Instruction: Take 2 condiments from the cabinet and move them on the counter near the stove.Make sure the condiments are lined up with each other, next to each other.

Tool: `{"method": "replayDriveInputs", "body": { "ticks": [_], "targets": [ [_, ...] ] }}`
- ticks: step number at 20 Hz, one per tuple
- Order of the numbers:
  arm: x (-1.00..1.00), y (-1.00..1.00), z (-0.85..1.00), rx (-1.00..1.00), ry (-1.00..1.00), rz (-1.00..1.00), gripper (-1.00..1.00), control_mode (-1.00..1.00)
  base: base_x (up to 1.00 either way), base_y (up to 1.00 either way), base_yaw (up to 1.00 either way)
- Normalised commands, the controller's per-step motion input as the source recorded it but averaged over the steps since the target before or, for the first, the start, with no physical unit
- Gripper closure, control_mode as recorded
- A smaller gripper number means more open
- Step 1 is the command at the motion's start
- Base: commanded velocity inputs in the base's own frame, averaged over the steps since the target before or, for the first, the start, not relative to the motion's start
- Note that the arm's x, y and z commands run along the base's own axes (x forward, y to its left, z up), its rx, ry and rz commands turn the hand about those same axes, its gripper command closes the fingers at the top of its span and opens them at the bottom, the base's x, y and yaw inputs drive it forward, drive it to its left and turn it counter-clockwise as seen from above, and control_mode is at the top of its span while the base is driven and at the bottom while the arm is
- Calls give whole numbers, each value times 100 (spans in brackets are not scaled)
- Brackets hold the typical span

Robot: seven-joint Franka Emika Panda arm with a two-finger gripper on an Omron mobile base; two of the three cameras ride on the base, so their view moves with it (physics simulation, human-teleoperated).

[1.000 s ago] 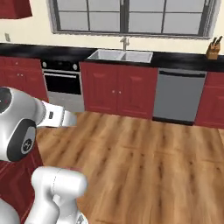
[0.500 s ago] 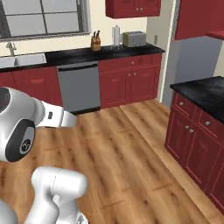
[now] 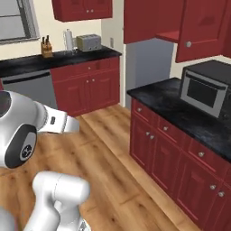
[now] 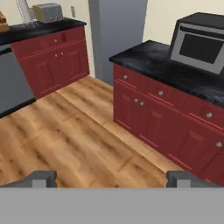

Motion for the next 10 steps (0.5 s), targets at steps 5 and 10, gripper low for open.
{"method": "replayDriveInputs", "body": {
  "ticks": [5, 10],
  "targets": [
    [0, 0, 0, 0, 0, 0, -100, 100, 96, -2, -30],
    [0, 0, 0, 0, 0, 0, -100, 100, 73, 8, -32]
  ]
}}
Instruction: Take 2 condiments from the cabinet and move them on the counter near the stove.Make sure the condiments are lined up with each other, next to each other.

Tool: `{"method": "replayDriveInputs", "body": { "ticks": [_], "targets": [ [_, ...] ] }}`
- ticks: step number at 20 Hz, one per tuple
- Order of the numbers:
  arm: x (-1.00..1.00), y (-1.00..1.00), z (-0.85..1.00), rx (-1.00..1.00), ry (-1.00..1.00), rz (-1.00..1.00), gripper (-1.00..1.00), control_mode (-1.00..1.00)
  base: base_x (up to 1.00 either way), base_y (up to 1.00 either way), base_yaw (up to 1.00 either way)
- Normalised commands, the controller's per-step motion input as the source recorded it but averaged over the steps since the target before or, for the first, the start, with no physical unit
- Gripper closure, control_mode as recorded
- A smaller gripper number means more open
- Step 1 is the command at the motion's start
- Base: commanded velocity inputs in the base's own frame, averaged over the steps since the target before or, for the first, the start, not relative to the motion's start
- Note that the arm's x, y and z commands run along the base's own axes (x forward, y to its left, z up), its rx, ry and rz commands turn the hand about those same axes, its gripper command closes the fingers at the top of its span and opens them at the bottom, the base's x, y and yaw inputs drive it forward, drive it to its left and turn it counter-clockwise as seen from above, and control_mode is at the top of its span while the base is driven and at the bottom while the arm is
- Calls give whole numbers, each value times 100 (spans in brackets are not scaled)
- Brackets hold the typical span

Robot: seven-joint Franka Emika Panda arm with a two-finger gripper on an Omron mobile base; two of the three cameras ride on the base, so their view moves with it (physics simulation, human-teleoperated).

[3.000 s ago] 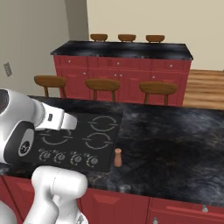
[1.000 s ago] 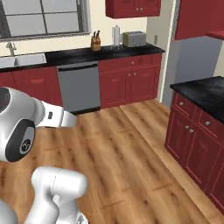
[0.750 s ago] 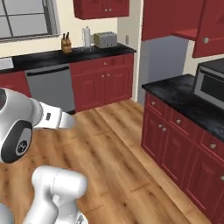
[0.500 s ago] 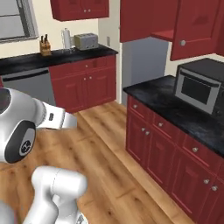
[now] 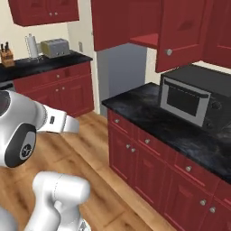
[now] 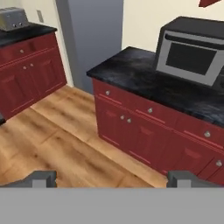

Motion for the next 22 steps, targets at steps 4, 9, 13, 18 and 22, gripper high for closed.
{"method": "replayDriveInputs", "body": {
  "ticks": [4, 9, 13, 18, 22],
  "targets": [
    [0, 0, 0, 0, 0, 0, -100, 100, 57, 31, -50],
    [0, 0, 0, 0, 0, 0, -100, 100, 42, 51, -51],
    [0, 0, 0, 0, 0, 0, -100, 100, 31, 53, -53],
    [0, 0, 0, 0, 0, 0, -100, 100, 29, 61, -43],
    [0, 0, 0, 0, 0, 0, -100, 100, 13, 61, -16]
  ]
}}
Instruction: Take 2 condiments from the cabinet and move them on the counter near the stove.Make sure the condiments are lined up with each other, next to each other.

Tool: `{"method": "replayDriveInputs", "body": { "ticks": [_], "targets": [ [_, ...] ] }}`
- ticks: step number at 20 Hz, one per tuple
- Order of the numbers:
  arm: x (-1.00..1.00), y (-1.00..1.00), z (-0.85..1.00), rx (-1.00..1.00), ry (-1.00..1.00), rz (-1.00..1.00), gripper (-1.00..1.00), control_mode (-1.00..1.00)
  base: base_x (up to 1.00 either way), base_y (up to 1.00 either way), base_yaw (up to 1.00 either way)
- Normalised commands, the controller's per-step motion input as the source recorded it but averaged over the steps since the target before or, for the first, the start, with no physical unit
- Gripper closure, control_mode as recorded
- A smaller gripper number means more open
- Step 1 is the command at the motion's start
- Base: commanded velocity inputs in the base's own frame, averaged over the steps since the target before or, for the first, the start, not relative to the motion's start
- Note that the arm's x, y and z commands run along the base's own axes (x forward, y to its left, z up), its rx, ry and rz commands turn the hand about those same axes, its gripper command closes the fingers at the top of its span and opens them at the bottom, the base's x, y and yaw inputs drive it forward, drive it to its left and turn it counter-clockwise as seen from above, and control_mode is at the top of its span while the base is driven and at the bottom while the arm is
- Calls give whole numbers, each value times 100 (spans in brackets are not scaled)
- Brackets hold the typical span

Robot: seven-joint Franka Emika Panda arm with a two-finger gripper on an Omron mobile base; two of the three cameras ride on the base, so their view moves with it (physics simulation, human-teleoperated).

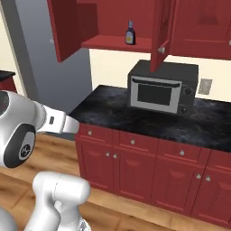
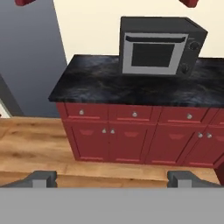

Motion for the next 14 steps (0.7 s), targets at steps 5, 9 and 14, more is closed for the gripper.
{"method": "replayDriveInputs", "body": {
  "ticks": [5, 9, 14],
  "targets": [
    [0, 0, 0, 0, 0, 0, -100, 100, 28, 0, -7],
    [0, 0, 0, 0, 0, 0, -100, 100, 31, -11, -7],
    [0, 0, 0, 0, 0, 0, -100, 100, 58, 0, -13]
  ]
}}
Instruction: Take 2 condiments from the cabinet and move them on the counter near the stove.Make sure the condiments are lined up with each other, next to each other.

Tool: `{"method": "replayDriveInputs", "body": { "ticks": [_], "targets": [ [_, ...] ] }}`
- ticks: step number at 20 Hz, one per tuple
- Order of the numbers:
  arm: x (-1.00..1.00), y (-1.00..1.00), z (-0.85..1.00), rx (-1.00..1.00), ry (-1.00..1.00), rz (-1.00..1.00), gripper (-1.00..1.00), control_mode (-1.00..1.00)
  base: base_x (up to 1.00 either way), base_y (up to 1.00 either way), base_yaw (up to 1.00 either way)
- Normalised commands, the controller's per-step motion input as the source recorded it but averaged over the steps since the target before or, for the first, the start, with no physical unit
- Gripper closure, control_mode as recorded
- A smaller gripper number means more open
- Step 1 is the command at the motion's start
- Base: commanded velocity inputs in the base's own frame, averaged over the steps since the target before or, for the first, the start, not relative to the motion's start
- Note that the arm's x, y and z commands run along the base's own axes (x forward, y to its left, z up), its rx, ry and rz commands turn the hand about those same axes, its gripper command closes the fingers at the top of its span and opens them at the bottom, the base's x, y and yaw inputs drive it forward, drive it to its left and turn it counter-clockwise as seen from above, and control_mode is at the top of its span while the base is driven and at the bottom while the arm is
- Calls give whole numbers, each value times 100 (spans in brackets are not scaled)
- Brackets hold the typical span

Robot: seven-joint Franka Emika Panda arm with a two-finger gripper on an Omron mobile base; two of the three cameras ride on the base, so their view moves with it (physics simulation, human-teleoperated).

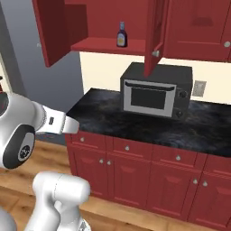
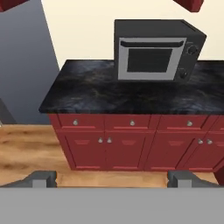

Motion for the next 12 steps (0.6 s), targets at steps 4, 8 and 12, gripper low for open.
{"method": "replayDriveInputs", "body": {
  "ticks": [4, 8, 12],
  "targets": [
    [0, 0, 0, 0, 0, 0, -100, 100, 86, 0, -10],
    [0, 0, 0, 0, 0, 0, -100, 100, 82, 0, -7],
    [0, 0, 0, 0, 0, 0, -100, 100, 69, 0, -6]
  ]
}}
